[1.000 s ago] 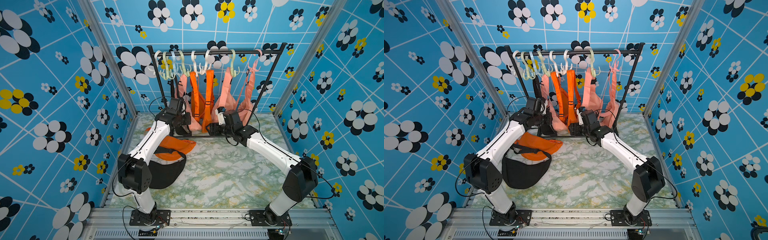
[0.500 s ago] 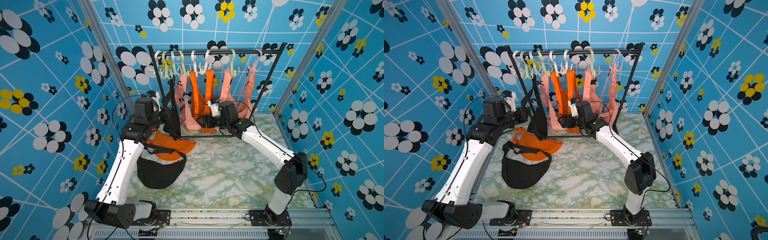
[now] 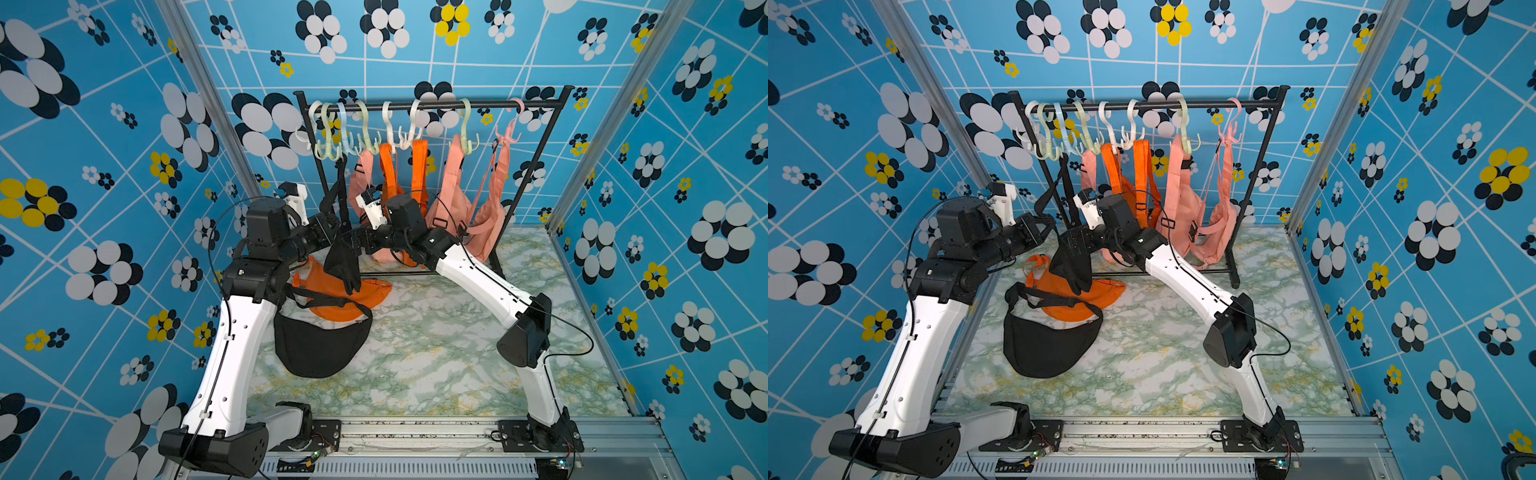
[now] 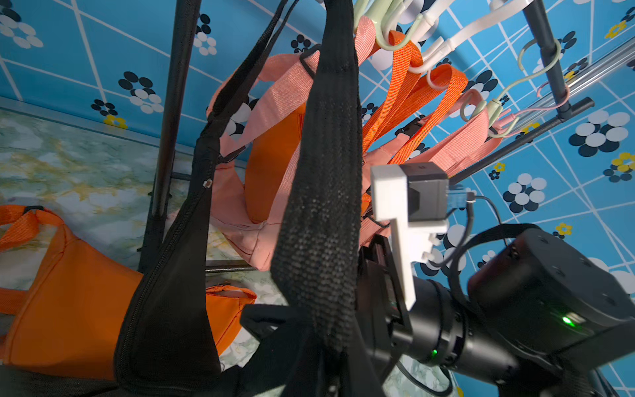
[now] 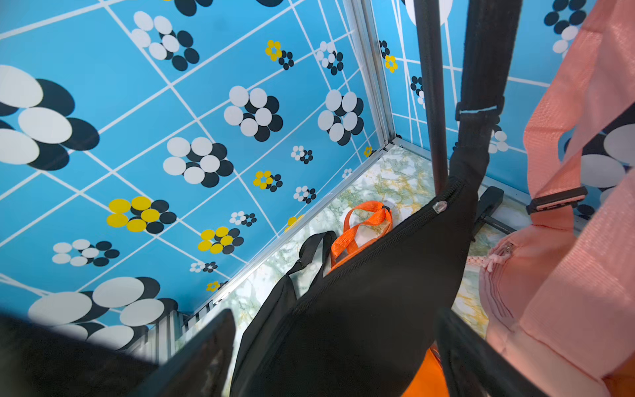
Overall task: Take the bag off the hook
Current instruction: Pick up the bag from the hook.
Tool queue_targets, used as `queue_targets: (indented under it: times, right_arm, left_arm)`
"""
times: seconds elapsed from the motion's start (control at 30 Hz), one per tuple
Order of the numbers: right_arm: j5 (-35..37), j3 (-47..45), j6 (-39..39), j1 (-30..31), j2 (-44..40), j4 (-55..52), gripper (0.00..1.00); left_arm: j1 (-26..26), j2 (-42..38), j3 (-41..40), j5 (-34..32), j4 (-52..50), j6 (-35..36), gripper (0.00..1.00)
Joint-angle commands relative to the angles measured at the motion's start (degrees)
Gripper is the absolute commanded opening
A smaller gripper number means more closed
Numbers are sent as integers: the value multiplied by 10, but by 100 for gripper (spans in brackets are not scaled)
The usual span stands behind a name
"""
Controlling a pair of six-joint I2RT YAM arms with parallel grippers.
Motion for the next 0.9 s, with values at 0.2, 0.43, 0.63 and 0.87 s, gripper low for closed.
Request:
queue_targets:
  times: [0.2,0.43,0.63,0.87]
  right_arm:
    - [-5,-56,-10,-1,-48,3,75]
    - [-10,-121,6,-1,-83,24,91]
    - [-39,-151,12,2,-109,29,91]
    - [-30,-251,10,9,-179,86,89]
  left_arm:
    - [24,-19,15,54,24,-32,0]
    - [30,-16,23,56,24,-35,0]
    - [31,-21,21,54,21,-34,0]
    - [31,-15,20,72,36,-47,0]
